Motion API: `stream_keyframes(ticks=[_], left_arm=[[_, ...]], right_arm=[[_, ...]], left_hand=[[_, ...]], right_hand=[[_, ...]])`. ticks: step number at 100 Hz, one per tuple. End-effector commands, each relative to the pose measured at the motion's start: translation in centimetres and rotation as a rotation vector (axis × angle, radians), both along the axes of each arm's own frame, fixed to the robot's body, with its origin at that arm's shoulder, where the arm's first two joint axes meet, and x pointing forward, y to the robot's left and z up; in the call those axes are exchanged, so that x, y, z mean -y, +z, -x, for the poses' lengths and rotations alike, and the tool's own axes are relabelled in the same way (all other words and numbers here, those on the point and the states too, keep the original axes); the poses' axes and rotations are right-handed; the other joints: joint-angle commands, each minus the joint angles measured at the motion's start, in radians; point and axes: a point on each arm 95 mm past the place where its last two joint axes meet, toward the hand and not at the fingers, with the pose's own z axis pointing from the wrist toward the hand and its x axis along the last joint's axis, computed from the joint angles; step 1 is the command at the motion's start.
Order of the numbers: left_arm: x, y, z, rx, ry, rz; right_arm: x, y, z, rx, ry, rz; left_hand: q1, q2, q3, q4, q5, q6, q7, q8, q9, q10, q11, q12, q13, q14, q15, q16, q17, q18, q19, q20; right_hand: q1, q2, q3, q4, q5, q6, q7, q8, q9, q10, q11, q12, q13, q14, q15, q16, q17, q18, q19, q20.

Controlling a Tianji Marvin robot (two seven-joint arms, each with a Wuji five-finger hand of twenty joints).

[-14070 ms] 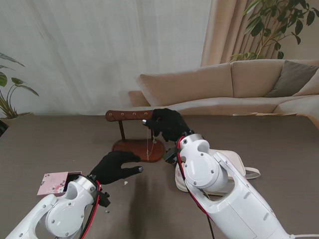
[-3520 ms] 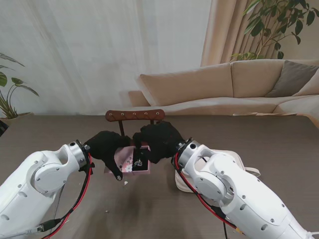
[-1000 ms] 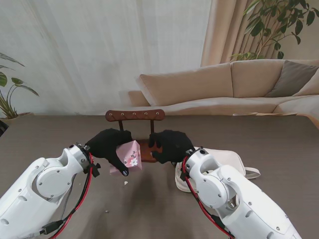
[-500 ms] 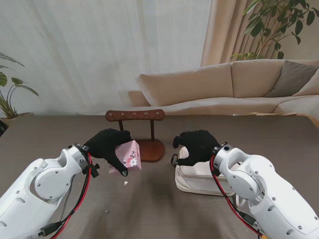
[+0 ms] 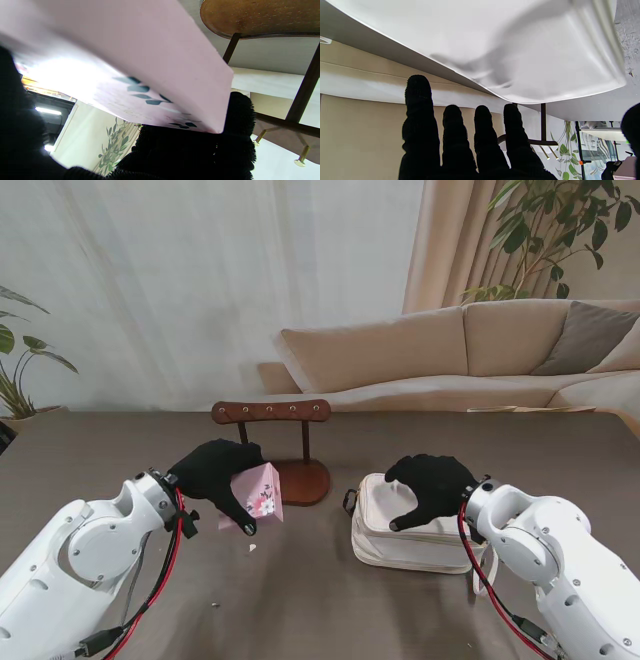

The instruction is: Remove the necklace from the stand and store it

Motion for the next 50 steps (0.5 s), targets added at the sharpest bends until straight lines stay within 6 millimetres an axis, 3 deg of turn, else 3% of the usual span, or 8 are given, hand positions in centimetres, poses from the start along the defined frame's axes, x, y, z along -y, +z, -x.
stream_keyframes(ticks=[1, 29, 50], left_arm=[[0.2, 0.1, 0.3, -0.005, -0.005, -0.005], [-0.1, -0.3, 0.5, -0.012, 0.003, -0.006], [0.1, -0.2, 0.5, -0.015, 0.002, -0.009]], right_arm=[[0.5, -0.5, 0.3, -0.017, 0.008, 0.033], [1.4, -2.2, 0.6, -0.075, 0.008, 0.094], [1.1, -3.9, 0.3, -0.051, 0.021, 0.134]], left_hand=[[0.496, 0.151, 0.701, 0.104, 0.071, -0.139, 0.438, 0.063, 0.050, -0.065, 0.037, 0.027, 0.104, -0.079, 0.208, 0.033, 0.009, -0.035, -0.029, 0.004], [0.496, 0.152, 0.700, 0.104, 0.071, -0.138, 0.438, 0.062, 0.049, -0.065, 0.037, 0.027, 0.104, -0.078, 0.208, 0.034, 0.007, -0.035, -0.029, 0.005], [0.498, 0.151, 0.700, 0.105, 0.071, -0.136, 0.438, 0.062, 0.048, -0.065, 0.037, 0.027, 0.103, -0.075, 0.208, 0.034, 0.007, -0.032, -0.029, 0.005]], right_hand=[[-0.064, 0.028, 0.021, 0.017, -0.056, 0.037, -0.008, -0.023, -0.046, 0.041, -0.018, -0.022, -0.052, 0.029, -0.023, -0.023, -0.647, 0.015, -0.060, -0.033], [-0.118, 0.016, 0.044, 0.012, -0.188, 0.169, -0.026, -0.096, -0.147, 0.090, -0.086, -0.059, -0.218, 0.030, -0.129, -0.153, -0.706, 0.015, -0.210, -0.016], [-0.106, -0.010, 0.052, 0.011, -0.206, 0.227, -0.043, -0.128, -0.192, 0.097, -0.077, -0.057, -0.248, -0.003, -0.139, -0.176, -0.720, 0.018, -0.231, 0.002]])
